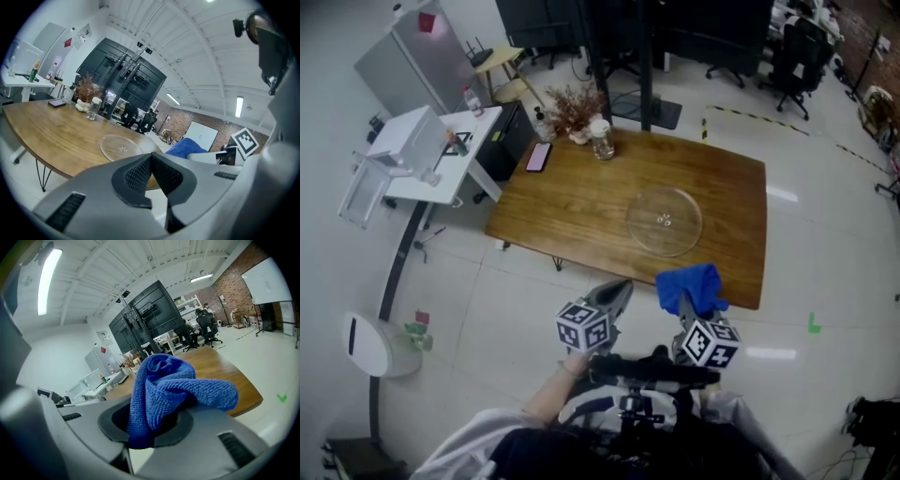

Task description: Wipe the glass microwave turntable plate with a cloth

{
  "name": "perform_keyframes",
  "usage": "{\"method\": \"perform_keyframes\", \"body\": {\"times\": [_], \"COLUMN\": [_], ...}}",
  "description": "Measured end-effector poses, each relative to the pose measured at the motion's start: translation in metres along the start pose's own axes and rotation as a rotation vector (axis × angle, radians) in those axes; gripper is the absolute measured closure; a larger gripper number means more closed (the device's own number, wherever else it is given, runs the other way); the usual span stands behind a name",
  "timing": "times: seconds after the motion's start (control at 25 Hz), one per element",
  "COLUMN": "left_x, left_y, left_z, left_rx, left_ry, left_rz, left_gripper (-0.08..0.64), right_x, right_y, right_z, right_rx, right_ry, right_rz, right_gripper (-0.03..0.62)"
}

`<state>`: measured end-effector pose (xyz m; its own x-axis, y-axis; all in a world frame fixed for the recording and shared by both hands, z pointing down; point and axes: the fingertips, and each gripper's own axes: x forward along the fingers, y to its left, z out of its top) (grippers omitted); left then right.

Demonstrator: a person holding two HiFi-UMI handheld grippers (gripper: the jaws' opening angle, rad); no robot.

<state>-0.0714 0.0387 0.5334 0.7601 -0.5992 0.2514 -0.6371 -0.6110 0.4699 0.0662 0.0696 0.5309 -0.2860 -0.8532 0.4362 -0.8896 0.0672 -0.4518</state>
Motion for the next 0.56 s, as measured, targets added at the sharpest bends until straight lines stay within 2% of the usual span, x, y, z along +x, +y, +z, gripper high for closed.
{"method": "perform_keyframes", "body": {"times": [0.56], "left_x": [-0.004], "left_y": [0.008], "left_z": [-0.009], "left_rx": [-0.006], "left_ry": [0.01], "left_rz": [-0.028], "left_gripper": [0.56], "right_x": [0.011], "right_y": [0.003], "right_z": [-0.018], "right_rx": [-0.041], "right_ry": [0.02], "right_rz": [-0.002], "right_gripper": [0.515]}}
